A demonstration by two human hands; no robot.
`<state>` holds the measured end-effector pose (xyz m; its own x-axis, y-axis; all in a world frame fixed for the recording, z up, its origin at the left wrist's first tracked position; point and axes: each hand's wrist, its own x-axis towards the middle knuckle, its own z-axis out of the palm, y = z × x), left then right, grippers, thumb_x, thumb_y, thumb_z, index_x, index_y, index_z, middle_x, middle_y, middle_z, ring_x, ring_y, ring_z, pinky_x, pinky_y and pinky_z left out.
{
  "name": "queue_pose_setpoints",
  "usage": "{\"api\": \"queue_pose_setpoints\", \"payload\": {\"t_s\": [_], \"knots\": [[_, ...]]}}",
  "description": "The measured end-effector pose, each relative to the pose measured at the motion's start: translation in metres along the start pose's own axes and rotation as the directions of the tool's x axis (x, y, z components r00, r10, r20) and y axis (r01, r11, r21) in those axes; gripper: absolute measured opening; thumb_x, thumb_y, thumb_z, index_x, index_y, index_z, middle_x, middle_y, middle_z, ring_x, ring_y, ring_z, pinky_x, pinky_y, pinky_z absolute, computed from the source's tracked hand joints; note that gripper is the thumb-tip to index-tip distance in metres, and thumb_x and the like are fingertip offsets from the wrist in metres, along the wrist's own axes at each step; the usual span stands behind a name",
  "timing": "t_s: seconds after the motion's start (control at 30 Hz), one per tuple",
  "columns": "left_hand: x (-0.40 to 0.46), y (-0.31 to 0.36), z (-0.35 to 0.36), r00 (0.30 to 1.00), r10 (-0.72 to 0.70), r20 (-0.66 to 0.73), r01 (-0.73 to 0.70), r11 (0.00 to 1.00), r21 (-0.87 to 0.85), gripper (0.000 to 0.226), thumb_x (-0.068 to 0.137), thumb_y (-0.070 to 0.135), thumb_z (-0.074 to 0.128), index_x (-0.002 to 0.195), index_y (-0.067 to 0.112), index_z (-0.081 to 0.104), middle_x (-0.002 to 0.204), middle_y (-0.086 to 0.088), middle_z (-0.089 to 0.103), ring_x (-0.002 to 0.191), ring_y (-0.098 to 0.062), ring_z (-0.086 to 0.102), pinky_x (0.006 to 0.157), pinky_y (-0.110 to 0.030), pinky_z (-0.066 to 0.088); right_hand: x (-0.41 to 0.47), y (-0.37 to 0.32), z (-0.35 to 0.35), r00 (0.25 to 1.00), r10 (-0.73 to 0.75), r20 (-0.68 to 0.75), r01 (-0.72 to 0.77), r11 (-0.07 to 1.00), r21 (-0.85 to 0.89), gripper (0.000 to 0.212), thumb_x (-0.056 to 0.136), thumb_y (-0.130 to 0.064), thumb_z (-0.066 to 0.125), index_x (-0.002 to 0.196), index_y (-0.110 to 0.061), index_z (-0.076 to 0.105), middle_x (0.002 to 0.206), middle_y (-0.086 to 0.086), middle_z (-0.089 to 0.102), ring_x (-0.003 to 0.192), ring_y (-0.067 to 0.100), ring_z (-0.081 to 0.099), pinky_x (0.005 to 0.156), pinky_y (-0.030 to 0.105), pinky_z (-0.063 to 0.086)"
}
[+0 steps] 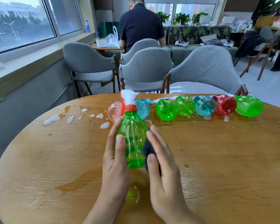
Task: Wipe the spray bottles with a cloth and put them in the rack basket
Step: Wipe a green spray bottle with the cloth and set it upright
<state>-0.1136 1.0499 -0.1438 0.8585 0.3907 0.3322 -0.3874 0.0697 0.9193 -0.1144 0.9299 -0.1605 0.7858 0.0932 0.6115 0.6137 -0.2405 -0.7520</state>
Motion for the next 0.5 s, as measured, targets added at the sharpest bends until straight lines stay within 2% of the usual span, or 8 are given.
{"api": "queue_pose_setpoints", "payload": {"t_s": [0.07,0.1,0.17,0.2,0.27,0.37,0.43,0.5], "knots": [[0.002,0.0,-0.001,0.999,0.026,0.021,-0.026,1.0,0.013,0.047,0.101,0.064,0.049,0.145,0.049,0.058,0.153,0.011,0.06,0.147,-0.02,0.052,0.122,-0.053,0.041,-0.006,0.001,0.002,0.991,-0.121,0.052,0.125,0.988,-0.095,0.044,0.112,-0.017,0.044,0.155,-0.012,0.046,0.169,-0.002,0.035,0.16,0.025,0.025,0.126,0.046,0.031],[0.0,0.001,0.002,0.998,0.032,0.05,-0.031,0.999,-0.009,0.044,0.106,0.06,0.049,0.146,0.045,0.058,0.149,0.012,0.063,0.144,-0.017,0.056,0.119,-0.044,0.046,-0.003,0.0,0.0,0.981,-0.179,0.078,0.187,0.974,-0.124,0.044,0.111,-0.018,0.044,0.154,-0.009,0.048,0.169,0.001,0.036,0.16,0.028,0.025,0.126,0.048,0.032],[-0.006,0.001,0.008,0.992,0.046,0.116,-0.043,0.999,-0.028,0.038,0.112,0.042,0.046,0.147,0.035,0.057,0.142,0.016,0.067,0.136,-0.01,0.061,0.109,-0.026,0.052,0.009,-0.005,-0.005,0.955,-0.279,0.101,0.293,0.943,-0.159,0.041,0.11,-0.017,0.046,0.148,-0.006,0.054,0.164,0.006,0.043,0.158,0.03,0.028,0.126,0.048,0.032],[-0.009,0.0,0.012,0.988,0.058,0.14,-0.056,0.998,-0.012,0.037,0.113,0.035,0.045,0.147,0.031,0.056,0.143,0.017,0.067,0.137,-0.008,0.061,0.109,-0.024,0.051,0.017,-0.007,-0.008,0.95,-0.298,0.096,0.31,0.937,-0.16,0.039,0.109,-0.015,0.047,0.146,-0.005,0.057,0.161,0.007,0.046,0.158,0.029,0.03,0.126,0.046,0.032],[-0.012,-0.004,0.017,0.985,0.044,0.166,-0.047,0.999,0.015,0.04,0.111,0.031,0.045,0.149,0.028,0.054,0.148,0.016,0.064,0.141,-0.008,0.057,0.114,-0.026,0.047,0.029,-0.011,-0.013,0.97,-0.236,0.049,0.241,0.962,-0.128,0.038,0.109,-0.011,0.048,0.144,-0.004,0.059,0.159,0.006,0.049,0.156,0.024,0.034,0.126,0.042,0.032],[-0.014,-0.007,0.017,0.986,0.046,0.16,-0.047,0.999,-0.001,0.043,0.11,0.03,0.045,0.152,0.024,0.052,0.151,0.013,0.061,0.144,-0.008,0.054,0.117,-0.028,0.046,0.034,-0.002,-0.014,0.999,0.009,-0.045,-0.007,0.999,0.042,0.04,0.11,-0.019,0.045,0.148,-0.01,0.057,0.158,-0.002,0.051,0.152,0.013,0.041,0.125,0.041,0.036],[-0.013,-0.005,0.017,0.991,0.014,0.136,-0.01,1.0,-0.029,0.041,0.112,0.034,0.044,0.152,0.028,0.052,0.15,0.011,0.062,0.142,-0.011,0.056,0.118,-0.037,0.048,0.03,0.003,-0.013,0.982,0.181,-0.06,-0.166,0.966,0.199,0.042,0.111,-0.027,0.042,0.15,-0.017,0.055,0.153,-0.008,0.056,0.147,0.01,0.046,0.123,0.044,0.039],[-0.009,-0.006,0.013,0.995,-0.033,0.092,0.038,0.998,-0.058,0.04,0.112,0.042,0.046,0.151,0.035,0.054,0.151,0.006,0.062,0.141,-0.017,0.058,0.117,-0.05,0.049,0.017,0.003,-0.011,0.977,0.204,-0.054,-0.19,0.962,0.195,0.043,0.112,-0.027,0.04,0.151,-0.017,0.053,0.155,-0.007,0.054,0.149,0.01,0.044,0.124,0.043,0.037]]}}
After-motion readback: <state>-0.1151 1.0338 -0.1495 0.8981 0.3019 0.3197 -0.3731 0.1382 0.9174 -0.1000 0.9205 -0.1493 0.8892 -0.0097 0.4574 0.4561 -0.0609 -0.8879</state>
